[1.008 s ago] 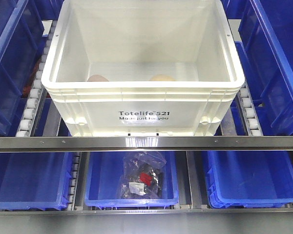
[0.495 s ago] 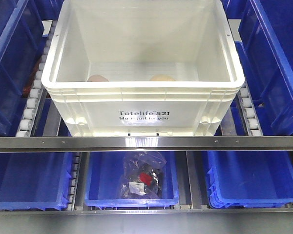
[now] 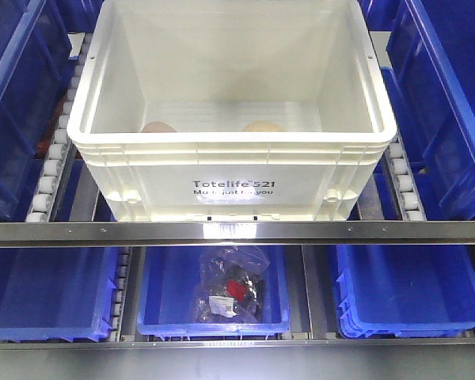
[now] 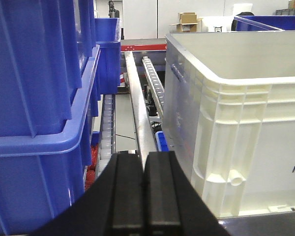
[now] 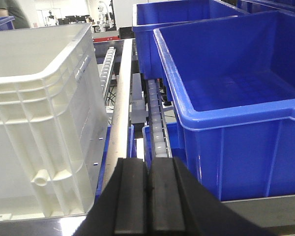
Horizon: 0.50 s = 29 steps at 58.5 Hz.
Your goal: Place moving items into box and shelve
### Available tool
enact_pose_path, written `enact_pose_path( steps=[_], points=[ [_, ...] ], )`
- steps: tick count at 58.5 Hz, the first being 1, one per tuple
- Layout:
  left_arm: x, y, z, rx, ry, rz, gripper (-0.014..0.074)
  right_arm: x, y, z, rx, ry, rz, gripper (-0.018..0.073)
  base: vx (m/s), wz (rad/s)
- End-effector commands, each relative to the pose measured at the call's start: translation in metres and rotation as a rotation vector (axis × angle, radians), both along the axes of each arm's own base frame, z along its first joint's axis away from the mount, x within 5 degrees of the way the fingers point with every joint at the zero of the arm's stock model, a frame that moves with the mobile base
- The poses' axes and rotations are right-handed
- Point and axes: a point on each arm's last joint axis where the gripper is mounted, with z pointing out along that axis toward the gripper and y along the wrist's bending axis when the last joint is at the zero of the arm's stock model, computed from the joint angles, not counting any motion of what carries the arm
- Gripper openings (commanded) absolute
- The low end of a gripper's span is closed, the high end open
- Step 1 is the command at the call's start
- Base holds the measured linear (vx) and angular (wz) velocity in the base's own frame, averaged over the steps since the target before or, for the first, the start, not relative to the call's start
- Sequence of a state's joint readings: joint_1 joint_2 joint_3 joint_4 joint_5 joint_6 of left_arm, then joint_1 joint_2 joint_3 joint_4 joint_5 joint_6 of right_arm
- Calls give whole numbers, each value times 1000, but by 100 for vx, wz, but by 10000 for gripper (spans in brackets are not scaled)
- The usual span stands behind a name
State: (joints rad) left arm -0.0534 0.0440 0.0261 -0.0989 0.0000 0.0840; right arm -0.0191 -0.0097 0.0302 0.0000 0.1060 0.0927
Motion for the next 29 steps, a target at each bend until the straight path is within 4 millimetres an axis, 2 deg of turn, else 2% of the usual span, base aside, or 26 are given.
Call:
enact_pose_path(
  steps=[1,29],
  points=[
    [0,1,10,-22,-80,10,-6,-1,0,7,-13,-92,-5,-8,0,0],
    [0,1,10,-22,-80,10,-6,-1,0,7,-10,-92,-5,-8,0,0]
  ],
)
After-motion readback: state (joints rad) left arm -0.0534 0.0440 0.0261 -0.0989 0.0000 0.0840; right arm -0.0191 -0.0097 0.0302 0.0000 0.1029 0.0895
